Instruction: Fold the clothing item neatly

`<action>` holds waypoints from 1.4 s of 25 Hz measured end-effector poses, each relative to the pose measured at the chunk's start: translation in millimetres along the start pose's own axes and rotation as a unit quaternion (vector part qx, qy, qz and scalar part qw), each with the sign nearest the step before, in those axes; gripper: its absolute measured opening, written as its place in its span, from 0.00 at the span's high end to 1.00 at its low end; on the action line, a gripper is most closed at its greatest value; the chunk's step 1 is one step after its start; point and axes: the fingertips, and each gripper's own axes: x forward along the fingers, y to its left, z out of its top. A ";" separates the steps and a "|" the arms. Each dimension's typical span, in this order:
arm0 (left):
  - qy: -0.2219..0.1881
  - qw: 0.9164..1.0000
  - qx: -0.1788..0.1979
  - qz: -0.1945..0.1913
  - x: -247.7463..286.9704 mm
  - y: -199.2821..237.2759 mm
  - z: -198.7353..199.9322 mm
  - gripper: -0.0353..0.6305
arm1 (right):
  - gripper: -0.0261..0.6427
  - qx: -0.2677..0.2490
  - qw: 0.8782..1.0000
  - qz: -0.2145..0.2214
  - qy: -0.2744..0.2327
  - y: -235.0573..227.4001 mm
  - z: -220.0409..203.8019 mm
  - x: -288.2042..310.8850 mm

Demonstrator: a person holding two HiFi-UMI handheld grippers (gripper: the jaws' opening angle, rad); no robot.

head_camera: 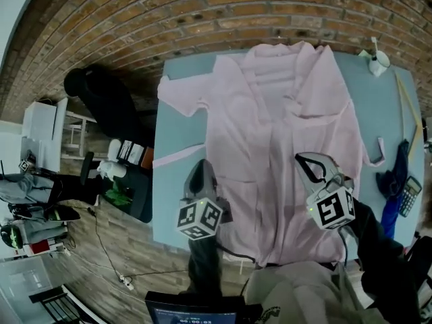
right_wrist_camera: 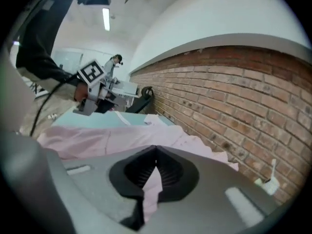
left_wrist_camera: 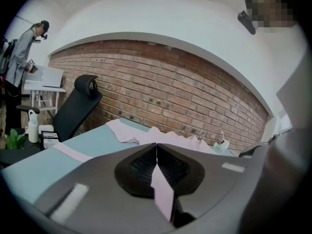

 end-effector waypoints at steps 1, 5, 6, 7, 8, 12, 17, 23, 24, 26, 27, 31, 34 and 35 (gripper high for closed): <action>0.011 1.000 0.000 0.001 7.2 10.3 3.0 0.91 | 0.96 0.021 1.000 0.006 -0.017 1.9 6.2 2.5; 0.031 1.000 -0.002 0.002 38.6 46.2 16.0 0.70 | 0.96 0.071 0.997 0.010 -0.013 1.9 14.1 19.3; 0.030 1.000 -0.001 0.005 45.9 55.0 20.1 0.70 | 0.96 0.079 0.997 0.009 -0.009 1.6 14.9 25.5; 0.030 1.000 0.001 0.008 53.4 63.4 24.0 0.70 | 0.96 0.088 0.996 0.008 -0.006 0.7 16.5 32.1; 0.030 0.999 0.005 0.011 61.6 70.7 27.4 0.70 | 0.96 0.097 0.995 0.007 -0.005 -1.3 19.1 39.3; 0.031 0.999 0.014 0.015 94.1 89.6 36.6 0.70 | 0.96 0.102 0.995 0.001 -0.003 -15.5 30.8 74.0; 0.050 0.998 0.005 0.043 140.3 129.9 33.6 0.57 | 0.96 0.108 0.994 -0.005 -0.010 -30.1 48.9 118.5; 0.084 0.992 0.041 0.082 198.9 184.1 39.3 0.49 | 0.96 0.118 0.993 -0.003 -0.008 -30.8 56.9 146.7; 0.089 0.991 0.047 0.086 207.1 190.8 41.9 0.49 | 0.96 0.120 0.993 -0.002 -0.003 -30.7 55.3 149.5; 0.097 0.990 0.051 0.090 222.2 201.6 46.5 0.49 | 0.96 0.121 0.993 0.000 0.007 -30.1 48.8 154.2; 0.099 0.989 0.053 0.092 229.3 206.3 48.8 0.49 | 0.96 0.120 0.993 0.000 0.011 -29.7 44.5 156.1; 0.123 0.982 0.090 0.112 258.0 227.2 52.1 0.49 | 0.96 0.110 0.994 -0.003 0.023 -29.5 30.2 161.3; 0.138 0.979 0.093 0.114 274.0 237.9 47.9 0.47 | 0.96 0.108 0.994 -0.008 0.031 -31.0 24.9 160.4; 0.144 0.979 0.095 0.111 278.0 238.8 45.3 0.47 | 0.96 0.109 0.993 -0.009 0.034 -32.1 23.4 159.6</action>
